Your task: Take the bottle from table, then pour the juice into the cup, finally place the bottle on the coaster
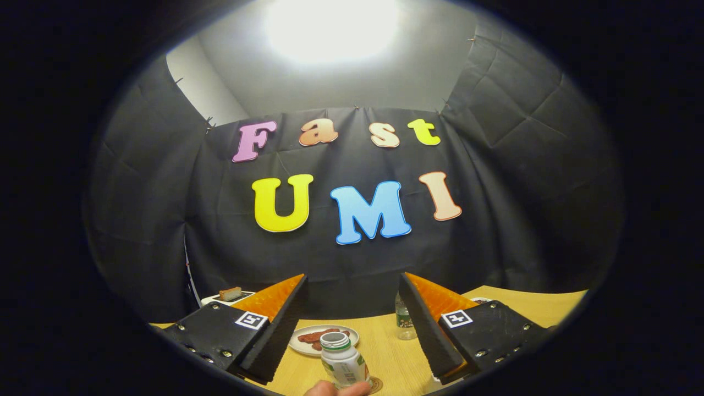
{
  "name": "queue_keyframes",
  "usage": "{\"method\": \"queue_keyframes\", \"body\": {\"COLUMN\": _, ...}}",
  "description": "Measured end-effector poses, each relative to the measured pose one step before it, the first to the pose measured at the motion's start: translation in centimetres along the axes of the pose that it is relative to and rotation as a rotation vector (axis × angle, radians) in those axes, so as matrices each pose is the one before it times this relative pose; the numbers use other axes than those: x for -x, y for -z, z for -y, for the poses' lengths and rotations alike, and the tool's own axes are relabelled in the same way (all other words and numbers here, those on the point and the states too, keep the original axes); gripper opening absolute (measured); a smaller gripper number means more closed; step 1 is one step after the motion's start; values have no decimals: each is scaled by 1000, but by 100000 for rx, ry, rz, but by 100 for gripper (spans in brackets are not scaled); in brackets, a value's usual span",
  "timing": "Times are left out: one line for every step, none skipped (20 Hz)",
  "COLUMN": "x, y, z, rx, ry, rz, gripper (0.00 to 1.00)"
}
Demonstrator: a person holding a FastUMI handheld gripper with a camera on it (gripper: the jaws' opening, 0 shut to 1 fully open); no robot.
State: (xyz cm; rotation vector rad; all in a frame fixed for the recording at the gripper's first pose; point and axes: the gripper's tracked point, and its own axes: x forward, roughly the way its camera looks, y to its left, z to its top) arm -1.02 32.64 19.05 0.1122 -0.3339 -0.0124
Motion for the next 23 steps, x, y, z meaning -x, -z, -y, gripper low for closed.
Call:
{"method": "queue_keyframes", "body": {"x": 429, "y": -380, "z": 830, "rx": 2050, "ry": -544, "rz": -1199, "gripper": 99}}
{"method": "queue_keyframes", "body": {"x": 315, "y": -389, "z": 901, "rx": 2503, "ry": -225, "rz": -783, "gripper": 99}}
{"method": "queue_keyframes", "body": {"x": 284, "y": -489, "z": 1051, "rx": 2746, "ry": -95, "rz": -375, "gripper": 99}}
{"method": "queue_keyframes", "body": {"x": 245, "y": -277, "z": 1213, "rx": 2802, "ry": -448, "rz": -895, "gripper": 99}}
{"method": "queue_keyframes", "body": {"x": 211, "y": -88, "z": 1272, "rx": 3078, "ry": -264, "rz": -623, "gripper": 99}}
{"method": "queue_keyframes", "body": {"x": 206, "y": 129, "z": 1461, "rx": 3071, "ry": 128, "rz": -765, "gripper": 99}}
{"method": "queue_keyframes", "body": {"x": 192, "y": 292, "z": 1564, "rx": 2778, "ry": 102, "rz": -738, "gripper": 99}}
{"method": "queue_keyframes", "body": {"x": 139, "y": 504, "z": 1665, "rx": 1970, "ry": 456, "rz": -446, "gripper": 99}}
{"method": "queue_keyframes", "body": {"x": 133, "y": 596, "z": 1637, "rx": 1276, "ry": 70, "rz": -140, "gripper": 98}}
{"method": "queue_keyframes", "body": {"x": 128, "y": 1053, "z": 1802, "rx": 734, "ry": 291, "rz": -862, "gripper": 98}}
{"method": "queue_keyframes", "body": {"x": -38, "y": 1447, "z": 2060, "rx": 471, "ry": 1274, "rz": -1438, "gripper": 97}}
{"method": "queue_keyframes", "body": {"x": 9, "y": 1732, "z": 2126, "rx": 418, "ry": 1703, "rz": -2137, "gripper": 98}}
{"method": "queue_keyframes", "body": {"x": -36, "y": 1971, "z": 1940, "rx": 373, "ry": 1166, "rz": -2669, "gripper": 98}}
{"method": "queue_keyframes", "body": {"x": 22, "y": 1951, "z": 1714, "rx": 708, "ry": 494, "rz": -2436, "gripper": 98}}
{"method": "queue_keyframes", "body": {"x": -72, "y": 1823, "z": 1466, "rx": 776, "ry": 37, "rz": -2336, "gripper": 98}}
{"method": "queue_keyframes", "body": {"x": -273, "y": 1850, "z": 1137, "rx": 489, "ry": -1047, "rz": -2268, "gripper": 98}}
{"method": "queue_keyframes", "body": {"x": -213, "y": 1727, "z": 604, "rx": -208, "ry": -2959, "rz": -1773, "gripper": 98}}
{"method": "queue_keyframes", "body": {"x": -190, "y": 1350, "z": 64, "rx": -1023, "ry": -5018, "rz": -799, "gripper": 98}}
{"method": "queue_keyframes", "body": {"x": -121, "y": 1173, "z": -143, "rx": -1972, "ry": -5098, "rz": -116, "gripper": 98}}
{"method": "queue_keyframes", "body": {"x": -236, "y": 1066, "z": 246, "rx": -1877, "ry": -3565, "rz": -198, "gripper": 98}}
{"method": "queue_keyframes", "body": {"x": -142, "y": 721, "z": 511, "rx": -1723, "ry": -1619, "rz": -474, "gripper": 98}}
{"method": "queue_keyframes", "body": {"x": -115, "y": 812, "z": 893, "rx": -1588, "ry": -41, "rz": -1186, "gripper": 98}}
{"method": "queue_keyframes", "body": {"x": 166, "y": 713, "z": 890, "rx": -1250, "ry": 1334, "rz": -1261, "gripper": 98}}
